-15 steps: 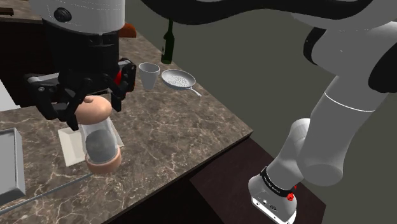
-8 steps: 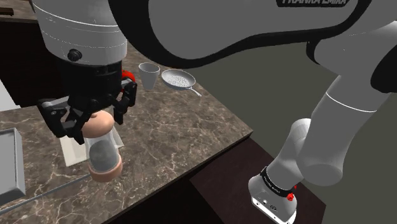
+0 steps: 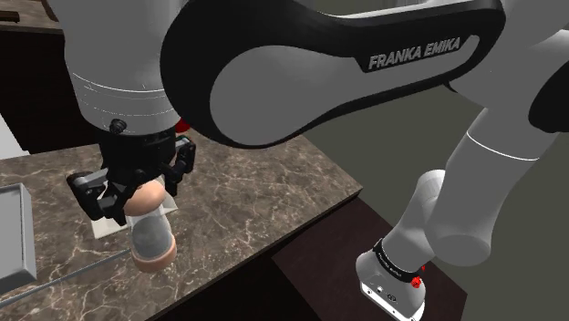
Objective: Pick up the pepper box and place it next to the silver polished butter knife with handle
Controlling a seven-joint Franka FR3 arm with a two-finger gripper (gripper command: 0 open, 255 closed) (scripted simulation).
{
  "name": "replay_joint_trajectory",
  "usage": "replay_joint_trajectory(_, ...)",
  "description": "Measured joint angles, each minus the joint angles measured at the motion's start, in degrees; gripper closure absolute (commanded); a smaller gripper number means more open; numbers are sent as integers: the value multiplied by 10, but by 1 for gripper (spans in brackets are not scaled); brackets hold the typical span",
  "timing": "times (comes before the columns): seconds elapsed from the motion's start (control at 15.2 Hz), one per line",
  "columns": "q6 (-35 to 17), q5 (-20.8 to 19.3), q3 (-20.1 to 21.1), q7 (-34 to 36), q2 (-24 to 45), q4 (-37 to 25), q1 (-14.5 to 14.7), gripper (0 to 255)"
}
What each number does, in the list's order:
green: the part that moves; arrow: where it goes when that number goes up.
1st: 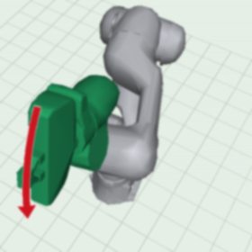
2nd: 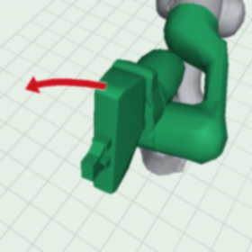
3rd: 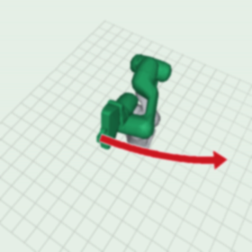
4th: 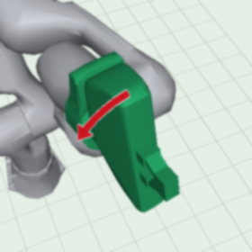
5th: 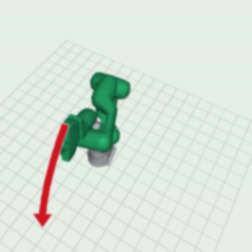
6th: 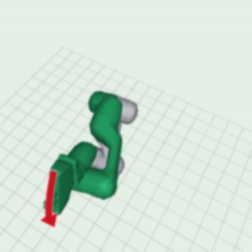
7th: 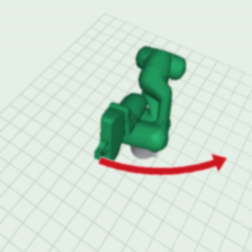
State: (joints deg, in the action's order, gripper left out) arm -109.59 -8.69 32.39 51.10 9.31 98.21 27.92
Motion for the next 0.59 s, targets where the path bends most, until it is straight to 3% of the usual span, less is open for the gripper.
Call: replay_joint_trajectory(0.59, -66, -10, -2, 11, 11, 57, 0, 255)
